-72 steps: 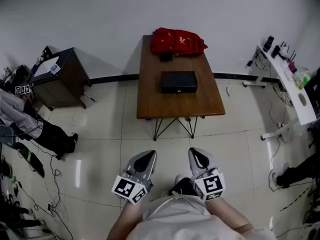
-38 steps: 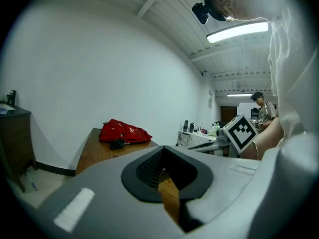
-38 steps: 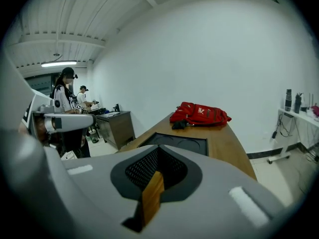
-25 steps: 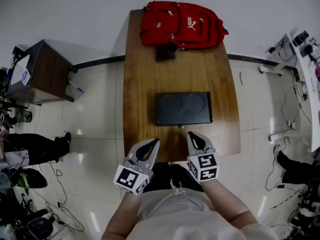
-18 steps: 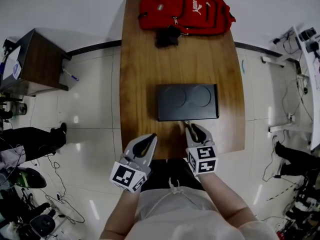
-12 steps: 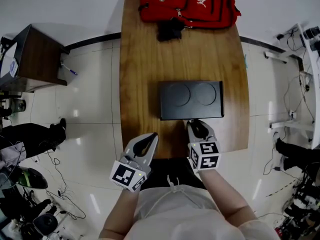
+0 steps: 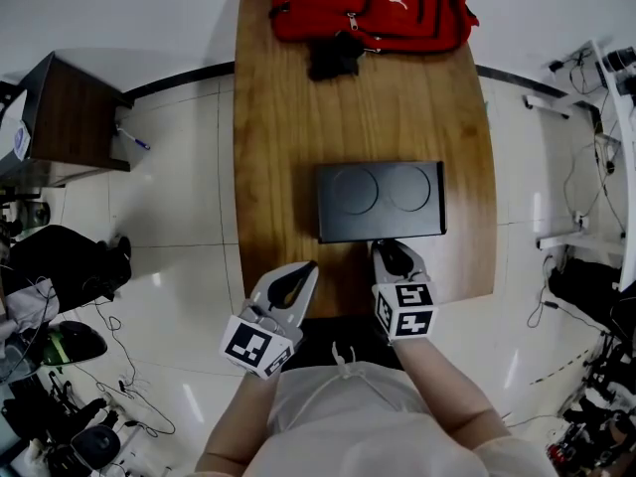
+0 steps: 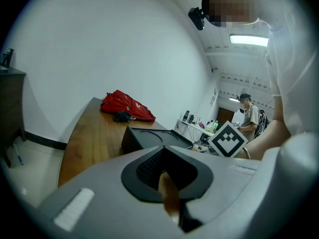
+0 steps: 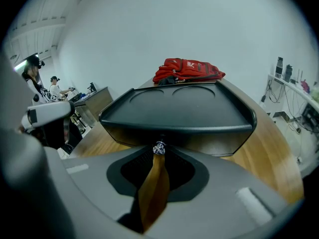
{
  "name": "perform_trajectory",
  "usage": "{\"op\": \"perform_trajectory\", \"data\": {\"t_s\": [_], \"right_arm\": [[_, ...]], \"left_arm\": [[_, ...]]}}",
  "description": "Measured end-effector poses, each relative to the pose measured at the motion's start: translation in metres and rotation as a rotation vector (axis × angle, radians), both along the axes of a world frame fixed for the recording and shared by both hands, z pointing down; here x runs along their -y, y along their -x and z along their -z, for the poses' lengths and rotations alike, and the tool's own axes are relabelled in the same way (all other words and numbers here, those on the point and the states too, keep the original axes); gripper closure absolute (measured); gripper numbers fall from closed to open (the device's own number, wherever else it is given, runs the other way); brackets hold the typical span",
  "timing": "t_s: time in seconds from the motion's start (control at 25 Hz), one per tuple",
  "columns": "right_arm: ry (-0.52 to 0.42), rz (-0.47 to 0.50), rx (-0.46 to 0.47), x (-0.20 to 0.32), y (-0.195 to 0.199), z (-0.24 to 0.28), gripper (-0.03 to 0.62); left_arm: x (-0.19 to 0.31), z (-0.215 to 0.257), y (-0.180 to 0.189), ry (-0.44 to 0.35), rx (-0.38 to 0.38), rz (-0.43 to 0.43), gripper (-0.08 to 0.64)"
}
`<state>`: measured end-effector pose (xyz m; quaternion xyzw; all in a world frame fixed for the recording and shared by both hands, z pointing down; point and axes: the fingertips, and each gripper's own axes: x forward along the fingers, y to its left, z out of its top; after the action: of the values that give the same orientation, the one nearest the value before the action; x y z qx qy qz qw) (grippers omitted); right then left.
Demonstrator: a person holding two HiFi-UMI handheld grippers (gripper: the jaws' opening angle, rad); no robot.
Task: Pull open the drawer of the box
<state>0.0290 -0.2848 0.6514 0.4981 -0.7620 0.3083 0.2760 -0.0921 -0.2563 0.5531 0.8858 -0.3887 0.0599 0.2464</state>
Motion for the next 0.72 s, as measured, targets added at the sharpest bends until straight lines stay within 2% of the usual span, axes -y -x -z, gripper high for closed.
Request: {"op": "perform_trajectory", "data": {"t_s": [0.4, 0.72], "right_arm": [[-0.017, 0.039, -0.008, -0.008, 0.000, 0.000, 0.518], [0.022, 0.043, 0.003, -0.048, -0.005, -0.004, 0.518]], "left_arm": [[-0.016, 0.013, -0.002, -0.017, 0.003, 0.001, 0.555], [-0.035, 0.018, 0.000, -0.037, 0.008, 0.034, 0.555]]}}
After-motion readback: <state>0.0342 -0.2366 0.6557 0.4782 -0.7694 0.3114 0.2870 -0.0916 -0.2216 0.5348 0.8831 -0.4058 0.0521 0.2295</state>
